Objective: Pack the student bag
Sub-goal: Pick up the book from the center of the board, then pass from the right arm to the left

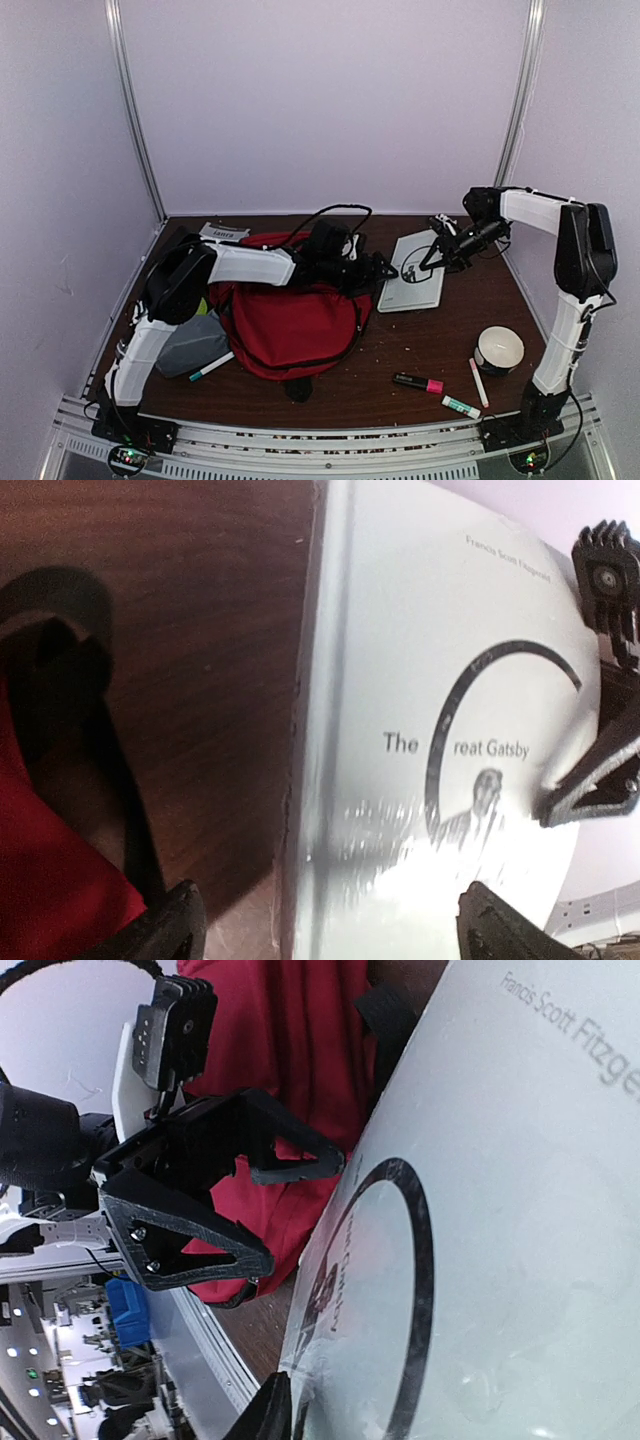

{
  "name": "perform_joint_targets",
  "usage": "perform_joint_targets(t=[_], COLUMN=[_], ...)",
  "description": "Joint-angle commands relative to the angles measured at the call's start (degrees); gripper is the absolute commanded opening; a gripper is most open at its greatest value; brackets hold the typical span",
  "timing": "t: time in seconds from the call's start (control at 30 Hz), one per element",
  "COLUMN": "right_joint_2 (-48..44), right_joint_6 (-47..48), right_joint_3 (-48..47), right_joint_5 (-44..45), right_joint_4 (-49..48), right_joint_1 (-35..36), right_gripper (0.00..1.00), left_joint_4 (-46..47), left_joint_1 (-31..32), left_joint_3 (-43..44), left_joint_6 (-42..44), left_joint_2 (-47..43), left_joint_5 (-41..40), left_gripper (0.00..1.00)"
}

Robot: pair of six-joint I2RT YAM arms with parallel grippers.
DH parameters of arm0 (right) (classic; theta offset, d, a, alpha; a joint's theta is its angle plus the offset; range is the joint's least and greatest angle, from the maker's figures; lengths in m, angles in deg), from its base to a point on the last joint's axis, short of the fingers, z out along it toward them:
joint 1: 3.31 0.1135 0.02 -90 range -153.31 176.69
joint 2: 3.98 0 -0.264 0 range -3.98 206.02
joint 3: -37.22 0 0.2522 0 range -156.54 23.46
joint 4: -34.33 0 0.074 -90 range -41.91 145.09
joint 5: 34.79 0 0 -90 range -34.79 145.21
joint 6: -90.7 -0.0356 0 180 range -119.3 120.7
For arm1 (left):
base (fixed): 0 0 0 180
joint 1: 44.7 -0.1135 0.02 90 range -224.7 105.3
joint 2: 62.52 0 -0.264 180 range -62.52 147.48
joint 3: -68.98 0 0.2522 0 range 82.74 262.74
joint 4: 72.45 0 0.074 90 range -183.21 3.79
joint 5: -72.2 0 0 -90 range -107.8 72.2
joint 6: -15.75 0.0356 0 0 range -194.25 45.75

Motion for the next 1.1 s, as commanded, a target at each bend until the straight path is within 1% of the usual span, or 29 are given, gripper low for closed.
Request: perform_joint_targets(t=[0.0, 0.17, 0.23, 0.37, 0.47, 0.53, 0.63, 0.73, 0.9, 1.07], right_joint_2=[-9.3, -14.1, -15.3, -15.8, -15.4, -14.9, -13.8, -12.3, -10.5, -9.9], right_joint_6=[9.6, 14.7, 17.8, 22.1, 26.4, 28.7, 31.8, 33.5, 33.6, 29.6], right_joint_3=[0.0, 0.5, -0.2, -2.2, -4.1, -5.5, -7.8, -10.0, -12.1, -12.2], right_joint_5=[-2.3, -3.5, -5.4, -10.2, -13.3, -14.7, -16.6, -17.3, -17.3, -17.3], right_joint_4=[2.2, 3.6, 5.5, 9.8, 14.1, 16.6, 20.4, 23.6, 24.4, 20.5], right_joint_1=[-0.5, -0.5, -0.5, -0.4, -0.2, 0.0, 0.3, 0.7, 1.0, 1.2], right_gripper=[0.03, 0.02, 0.02, 0.02, 0.02, 0.03, 0.02, 0.03, 0.03, 0.03], left_joint_4=[8.7, 13.9, 15.7, 14.5, 12.0, 10.4, 10.3, 14.8, 24.4, 33.2], left_joint_1=[-0.1, -0.7, -1.0, -1.5, -1.6, -1.6, -1.7, -1.8, -1.8, -1.7], left_joint_3=[-4.4, -11.6, -13.8, -16.5, -15.9, -15.2, -14.7, -14.3, -15.2, -15.9], left_joint_6=[7.5, 10.1, 11.2, 13.2, 15.0, 15.9, 16.0, 12.9, 7.1, 1.4], left_joint_2=[-9.9, -16.3, -18.1, -20.4, -20.5, -20.4, -19.7, -18.3, -17.0, -15.7], left_joint_5=[-0.3, 2.0, 5.0, 7.6, 9.4, 10.0, 10.8, 14.9, 21.0, 23.9], left_gripper=[0.90, 0.89, 0.89, 0.90, 0.90, 0.88, 0.87, 0.82, 0.72, 0.56])
